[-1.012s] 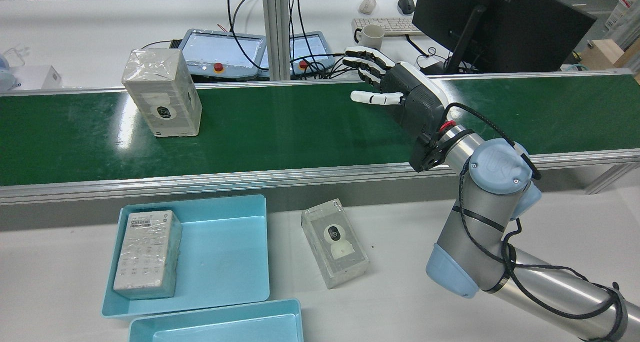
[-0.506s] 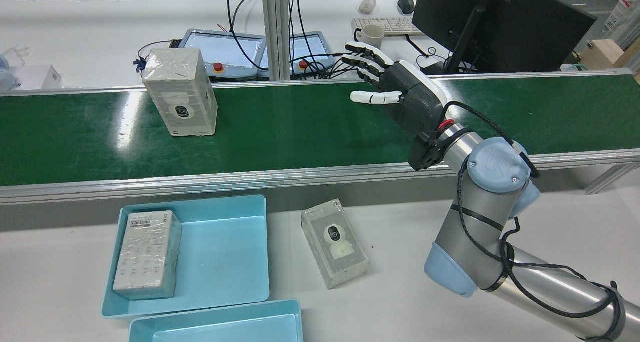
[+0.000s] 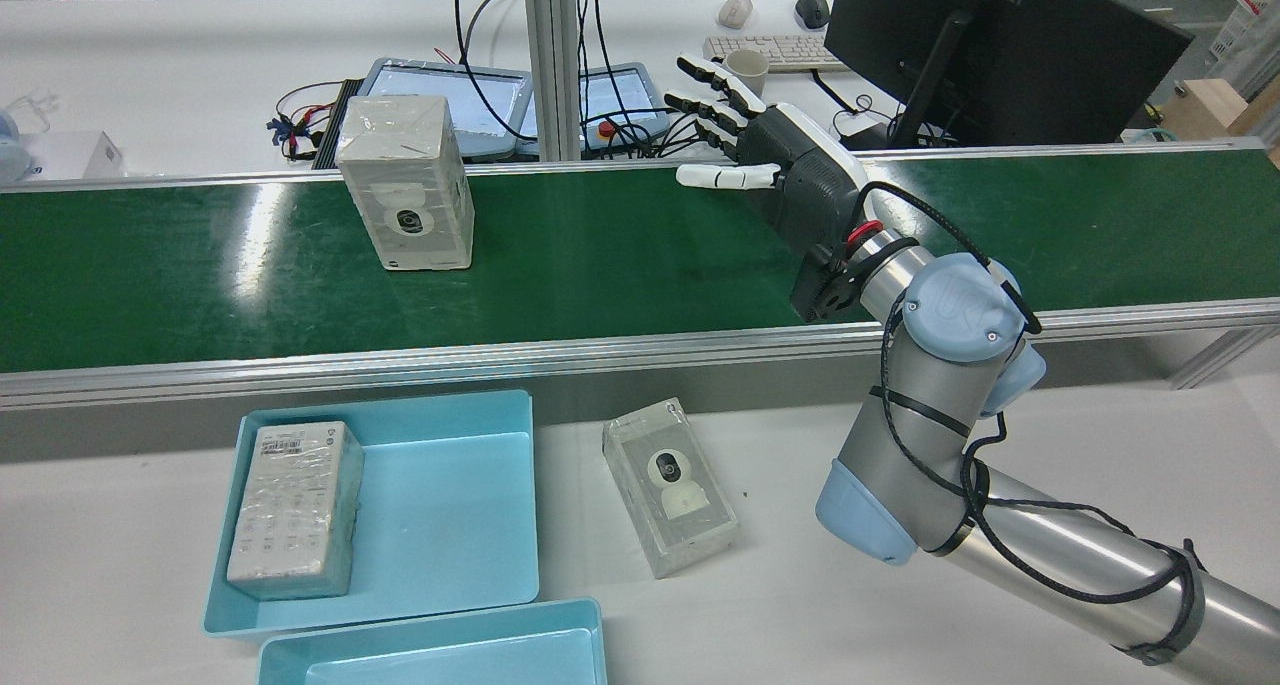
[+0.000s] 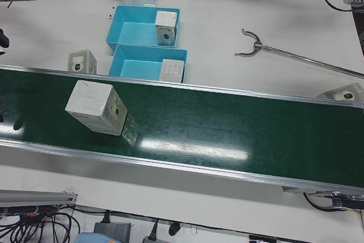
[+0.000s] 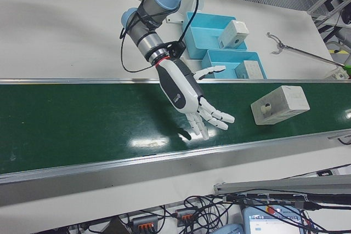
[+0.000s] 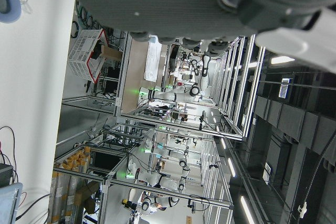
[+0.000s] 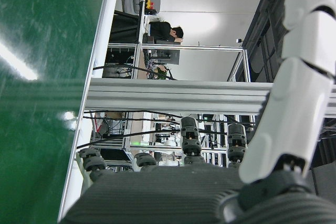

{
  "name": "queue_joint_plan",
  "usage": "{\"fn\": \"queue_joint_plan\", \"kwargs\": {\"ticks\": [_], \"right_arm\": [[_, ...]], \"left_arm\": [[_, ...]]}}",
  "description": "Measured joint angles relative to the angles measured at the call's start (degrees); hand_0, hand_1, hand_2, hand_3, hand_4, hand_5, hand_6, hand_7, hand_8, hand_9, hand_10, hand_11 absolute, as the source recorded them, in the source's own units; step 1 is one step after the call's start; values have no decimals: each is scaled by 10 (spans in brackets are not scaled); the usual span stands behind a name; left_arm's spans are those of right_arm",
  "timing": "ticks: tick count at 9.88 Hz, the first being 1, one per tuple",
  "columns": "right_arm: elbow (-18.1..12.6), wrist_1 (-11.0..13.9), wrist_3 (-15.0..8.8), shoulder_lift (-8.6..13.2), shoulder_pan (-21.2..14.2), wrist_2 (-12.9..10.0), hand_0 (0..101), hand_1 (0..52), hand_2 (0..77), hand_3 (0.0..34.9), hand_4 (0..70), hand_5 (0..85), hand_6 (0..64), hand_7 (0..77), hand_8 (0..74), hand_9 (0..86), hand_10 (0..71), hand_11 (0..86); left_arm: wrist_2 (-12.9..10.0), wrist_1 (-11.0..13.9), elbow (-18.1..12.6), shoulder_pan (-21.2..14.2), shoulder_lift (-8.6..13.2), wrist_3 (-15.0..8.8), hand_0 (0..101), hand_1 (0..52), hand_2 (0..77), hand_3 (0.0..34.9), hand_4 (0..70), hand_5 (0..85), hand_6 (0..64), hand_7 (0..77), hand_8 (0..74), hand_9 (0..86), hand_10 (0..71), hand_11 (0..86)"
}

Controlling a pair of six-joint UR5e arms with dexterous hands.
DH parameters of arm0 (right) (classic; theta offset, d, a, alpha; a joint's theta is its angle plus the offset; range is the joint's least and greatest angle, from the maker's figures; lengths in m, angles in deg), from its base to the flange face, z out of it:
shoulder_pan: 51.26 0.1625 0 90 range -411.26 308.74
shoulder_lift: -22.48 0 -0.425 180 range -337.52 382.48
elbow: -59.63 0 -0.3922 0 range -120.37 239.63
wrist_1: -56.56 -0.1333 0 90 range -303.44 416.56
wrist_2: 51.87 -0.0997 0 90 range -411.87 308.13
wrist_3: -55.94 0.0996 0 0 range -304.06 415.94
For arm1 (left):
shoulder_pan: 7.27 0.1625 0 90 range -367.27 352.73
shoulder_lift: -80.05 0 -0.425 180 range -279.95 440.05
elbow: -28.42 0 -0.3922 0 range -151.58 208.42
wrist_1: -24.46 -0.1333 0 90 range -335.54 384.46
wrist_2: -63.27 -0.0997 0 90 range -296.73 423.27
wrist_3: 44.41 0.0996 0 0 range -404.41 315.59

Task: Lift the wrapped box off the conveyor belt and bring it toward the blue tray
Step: 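Lower the open right hand toward the white wrapped box on the belt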

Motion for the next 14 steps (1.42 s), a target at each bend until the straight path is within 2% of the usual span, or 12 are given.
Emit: {"fn": "queue_joint_plan", "kwargs": {"ticks": [4,5,13,14], "right_arm": [[25,-15,-5,19,0,0,409,109,164,301,33,185,0,136,0,16,38,60],[27,-16,-5,20,0,0,409,109,164,302,49,202,0,136,0,16,33,60],[28,-17,-5,19,0,0,410,104,164,300,44,207,0,153,0,16,38,60],[29,-17,-5,19,0,0,408,104,164,301,65,207,0,153,0,16,38,60]], "left_arm": [[0,0,0,0,0,0,0,0,11,0,5,5,5,5,5,0,5,0],[0,0,0,0,0,0,0,0,11,0,5,5,0,5,5,0,5,0],[0,0,0,0,0,0,0,0,5,0,5,5,5,5,5,5,5,0],[0,0,0,0,0,0,0,0,5,0,5,5,5,5,5,5,5,0]]}}
